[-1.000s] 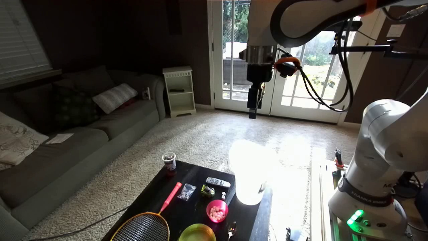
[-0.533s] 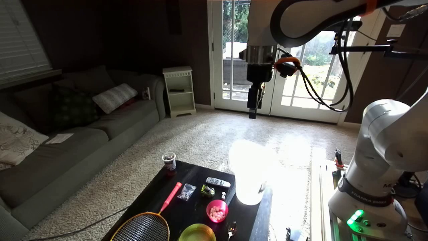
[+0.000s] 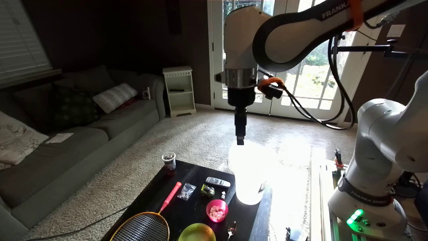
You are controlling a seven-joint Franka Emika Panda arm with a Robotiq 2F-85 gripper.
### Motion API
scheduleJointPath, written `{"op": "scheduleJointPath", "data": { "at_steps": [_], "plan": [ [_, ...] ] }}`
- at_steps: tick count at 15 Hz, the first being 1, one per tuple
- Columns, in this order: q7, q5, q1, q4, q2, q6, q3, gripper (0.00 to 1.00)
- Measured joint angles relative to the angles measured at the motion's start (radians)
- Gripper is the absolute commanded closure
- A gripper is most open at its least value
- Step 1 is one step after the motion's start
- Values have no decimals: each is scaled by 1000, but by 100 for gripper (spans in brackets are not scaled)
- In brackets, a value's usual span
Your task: Pick up the orange object and place it back on the table.
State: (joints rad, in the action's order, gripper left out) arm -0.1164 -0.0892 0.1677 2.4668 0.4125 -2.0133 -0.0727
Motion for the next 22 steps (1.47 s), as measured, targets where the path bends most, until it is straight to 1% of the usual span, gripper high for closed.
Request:
{"op": "scheduleJointPath", "data": {
  "at_steps": [2, 4, 7, 10, 13, 18, 20, 22],
  "plan": [
    [-14, -2, 54, -31, -104, -57, -53, 0],
    [-28, 3, 92, -63, -214, -118, -111, 0],
    [-42, 52, 132, -114, -379, -234, -192, 0],
    [-101, 102, 157, -171, -508, -306, -235, 0],
    [-157, 110, 154, -219, -553, -310, -236, 0],
    [-168, 109, 152, -218, -556, -318, -237, 0],
    [-177, 118, 157, -180, -565, -402, -248, 0],
    [-197, 145, 168, -110, -582, -555, -267, 0]
  ]
}}
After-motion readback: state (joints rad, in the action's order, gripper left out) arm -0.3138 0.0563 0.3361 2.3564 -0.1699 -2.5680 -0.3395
